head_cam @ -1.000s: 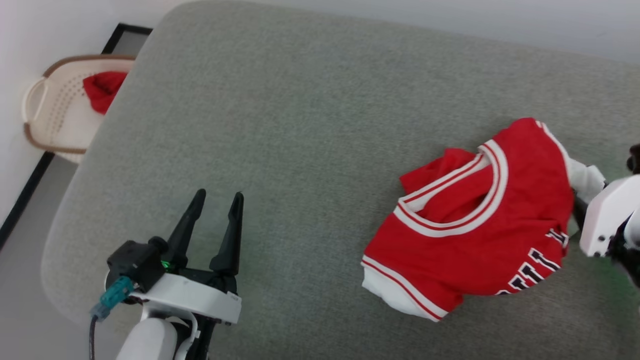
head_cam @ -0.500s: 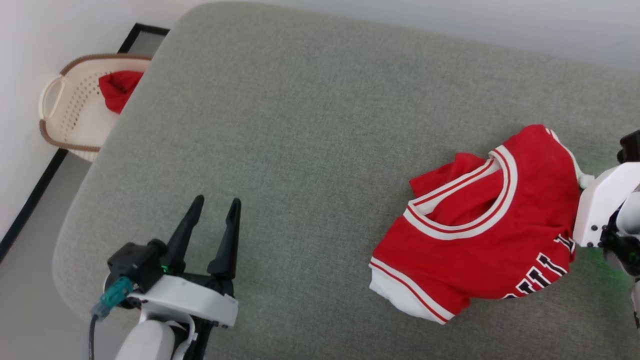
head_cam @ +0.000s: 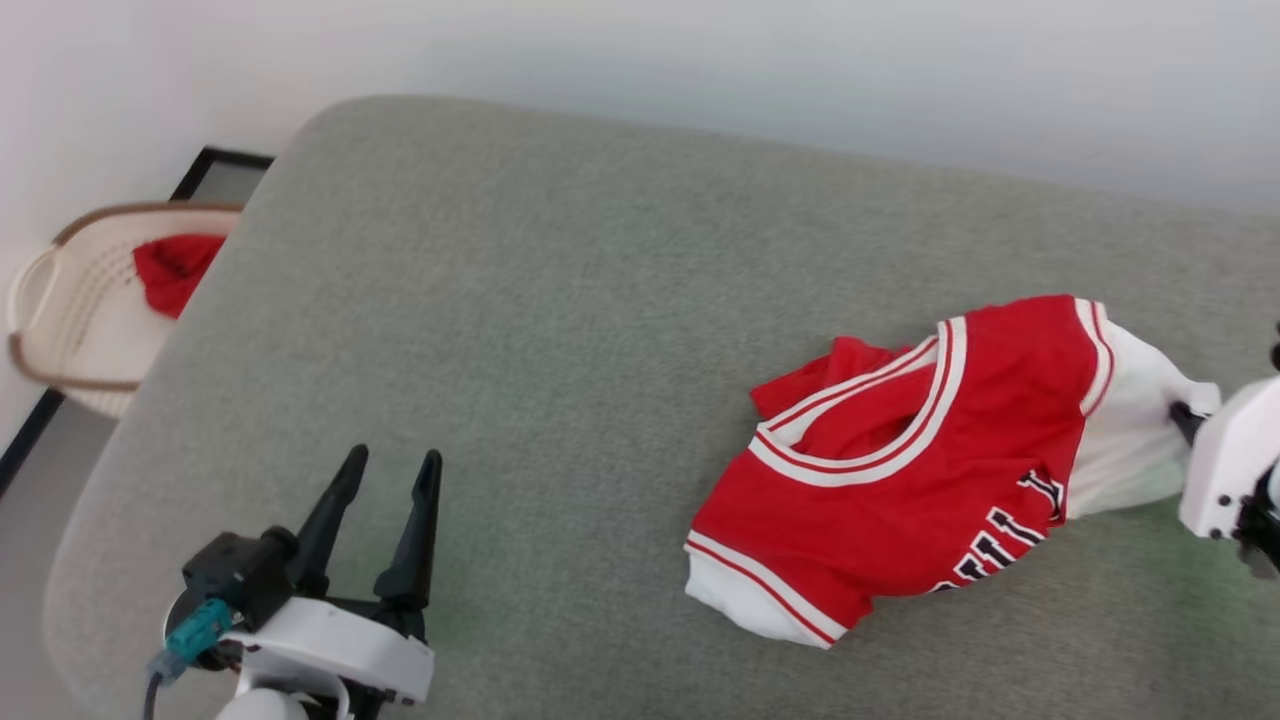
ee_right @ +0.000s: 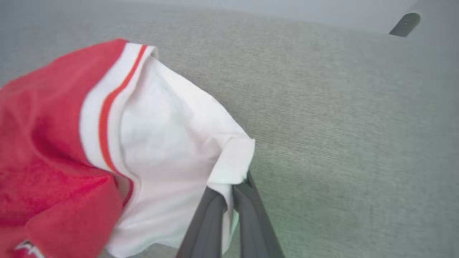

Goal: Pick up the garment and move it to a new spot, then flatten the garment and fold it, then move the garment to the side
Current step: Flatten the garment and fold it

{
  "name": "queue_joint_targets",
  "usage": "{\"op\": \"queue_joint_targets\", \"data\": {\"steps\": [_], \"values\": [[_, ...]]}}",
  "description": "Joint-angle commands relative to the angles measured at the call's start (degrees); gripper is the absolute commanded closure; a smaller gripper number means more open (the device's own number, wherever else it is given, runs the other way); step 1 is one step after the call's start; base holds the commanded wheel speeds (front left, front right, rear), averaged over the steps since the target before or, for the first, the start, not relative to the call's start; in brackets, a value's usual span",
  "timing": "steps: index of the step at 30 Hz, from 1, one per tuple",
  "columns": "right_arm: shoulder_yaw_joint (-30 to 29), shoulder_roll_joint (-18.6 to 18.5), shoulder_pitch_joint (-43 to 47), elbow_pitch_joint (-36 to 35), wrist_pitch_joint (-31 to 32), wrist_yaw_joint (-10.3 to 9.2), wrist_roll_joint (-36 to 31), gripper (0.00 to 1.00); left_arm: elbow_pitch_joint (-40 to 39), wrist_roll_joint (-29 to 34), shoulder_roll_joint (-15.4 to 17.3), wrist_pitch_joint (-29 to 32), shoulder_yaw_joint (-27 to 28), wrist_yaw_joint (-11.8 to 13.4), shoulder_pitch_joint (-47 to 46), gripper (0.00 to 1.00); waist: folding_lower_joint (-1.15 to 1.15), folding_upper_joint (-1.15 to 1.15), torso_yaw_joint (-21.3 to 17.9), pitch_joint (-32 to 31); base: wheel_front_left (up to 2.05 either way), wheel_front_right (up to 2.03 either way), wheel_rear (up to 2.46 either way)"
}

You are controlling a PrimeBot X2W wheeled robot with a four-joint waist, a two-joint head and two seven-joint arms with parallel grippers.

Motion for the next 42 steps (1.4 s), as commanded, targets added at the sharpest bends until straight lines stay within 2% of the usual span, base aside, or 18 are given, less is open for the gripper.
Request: {"op": "queue_joint_targets", "data": {"steps": [1, 14, 19, 22, 23, 25, 26, 27, 34, 42], "values": [[-0.90, -0.38, 1.44, -0.78, 0.01, 0.02, -0.04, 1.00, 0.04, -0.20, 0.56, -0.20, 0.02, -0.18, 0.79, 0.00, 0.00, 0.00, -2.91, -2.80, 0.00, 0.00, 0.00], [-13.98, -2.41, 13.10, -6.02, 2.84, 0.01, -2.69, 1.00, 0.50, -0.49, 1.83, -0.10, -0.49, -0.18, 1.91, 0.00, 0.00, 0.00, -6.85, -5.24, 0.00, 0.00, 0.00], [-18.34, -0.95, 16.04, -5.60, 2.95, 0.01, -3.77, 1.00, 0.71, -0.63, 2.09, -0.09, -0.96, -0.18, 1.58, 0.00, 0.00, 0.00, -7.41, -4.89, 0.00, 0.00, 0.00], [-19.07, -0.01, 16.93, -4.54, 2.44, 0.01, -4.23, 1.00, 1.02, -0.81, 2.24, -0.09, -1.41, -0.18, 1.28, 0.00, 0.00, 0.00, -7.82, -4.72, 0.00, 0.00, 0.00], [-19.06, 0.22, 16.74, -4.24, 2.17, 0.01, -4.45, 0.92, 1.15, -0.87, 2.28, -0.09, -1.59, -0.18, 1.18, 0.00, 0.00, 0.00, -7.95, -4.70, 0.00, 0.00, 0.00], [-18.52, 0.58, 16.35, -3.42, 1.61, 0.01, -5.01, 0.46, 1.40, -1.06, 2.40, -0.09, -2.00, -0.18, 1.02, 0.00, 0.00, 0.00, -8.25, -4.65, 0.00, 0.00, 0.00], [-18.17, 0.79, 15.98, -2.97, 1.35, 0.01, -5.34, 0.04, 1.51, -1.03, 2.54, -0.09, -2.11, -0.18, 0.89, 0.00, 0.00, 0.00, -8.44, -4.65, 0.00, 0.00, 0.00], [-17.72, 1.02, 15.51, -2.73, 1.29, 0.01, -5.20, 0.00, 1.58, -1.17, 2.66, -0.09, -2.23, -0.18, 0.73, 0.00, 0.00, 0.00, -8.64, -4.66, 0.00, 0.00, 0.00], [-15.57, 0.46, 13.45, -3.48, 0.10, 0.01, -4.95, 0.00, 1.52, -2.69, 4.14, 0.23, -4.41, -0.18, -0.25, 0.00, 0.00, 0.00, -10.05, -4.56, 0.00, 0.00, 0.00], [-12.40, 0.45, 13.10, -9.27, -3.23, 0.01, -3.05, 0.00, -2.20, -8.01, 8.11, 5.95, -9.66, -0.18, -2.41, 0.00, 0.00, 0.00, -12.20, -4.75, 0.00, 0.00, 0.00]]}}
